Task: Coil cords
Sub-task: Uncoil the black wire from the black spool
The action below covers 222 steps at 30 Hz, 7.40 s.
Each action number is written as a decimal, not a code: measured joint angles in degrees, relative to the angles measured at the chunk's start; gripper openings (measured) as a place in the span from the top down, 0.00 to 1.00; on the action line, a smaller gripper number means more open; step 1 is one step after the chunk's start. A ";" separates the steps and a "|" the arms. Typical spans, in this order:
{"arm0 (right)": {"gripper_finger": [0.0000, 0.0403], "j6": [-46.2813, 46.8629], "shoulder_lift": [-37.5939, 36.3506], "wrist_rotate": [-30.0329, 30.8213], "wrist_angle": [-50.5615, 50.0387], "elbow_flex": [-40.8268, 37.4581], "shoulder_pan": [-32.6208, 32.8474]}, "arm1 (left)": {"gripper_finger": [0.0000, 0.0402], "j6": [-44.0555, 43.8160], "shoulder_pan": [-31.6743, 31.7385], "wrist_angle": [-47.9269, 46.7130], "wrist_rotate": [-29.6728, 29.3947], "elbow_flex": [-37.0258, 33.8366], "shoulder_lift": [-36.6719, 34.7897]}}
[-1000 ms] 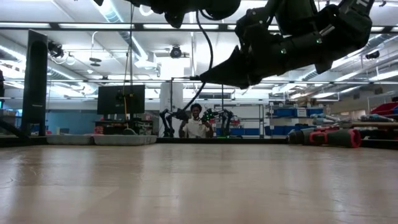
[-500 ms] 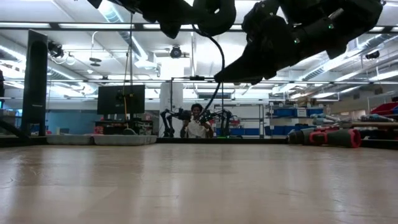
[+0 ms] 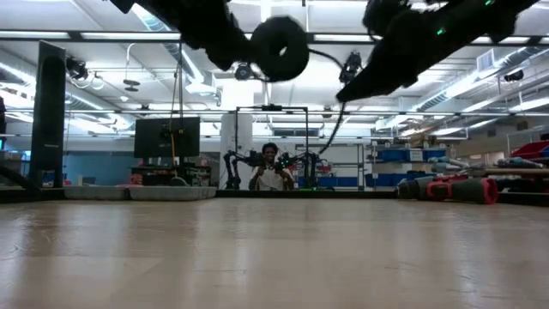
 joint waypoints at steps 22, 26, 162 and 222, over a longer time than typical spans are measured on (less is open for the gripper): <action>0.87 25.84 12.08 -3.05 -6.25 0.00 9.20 | 1.00 6.08 -0.88 2.01 -3.60 0.02 0.00; 0.76 29.85 14.93 -8.07 -6.22 0.00 10.36 | 1.00 5.63 -2.53 3.64 -2.05 -0.55 0.00; 0.83 -15.57 27.19 -5.17 47.46 -1.66 3.58 | 1.00 -2.99 -1.55 48.59 -1.46 -12.59 0.00; 0.98 13.78 -2.70 -3.21 -15.63 -3.77 10.92 | 1.00 5.59 -1.48 19.59 -11.44 -12.57 0.00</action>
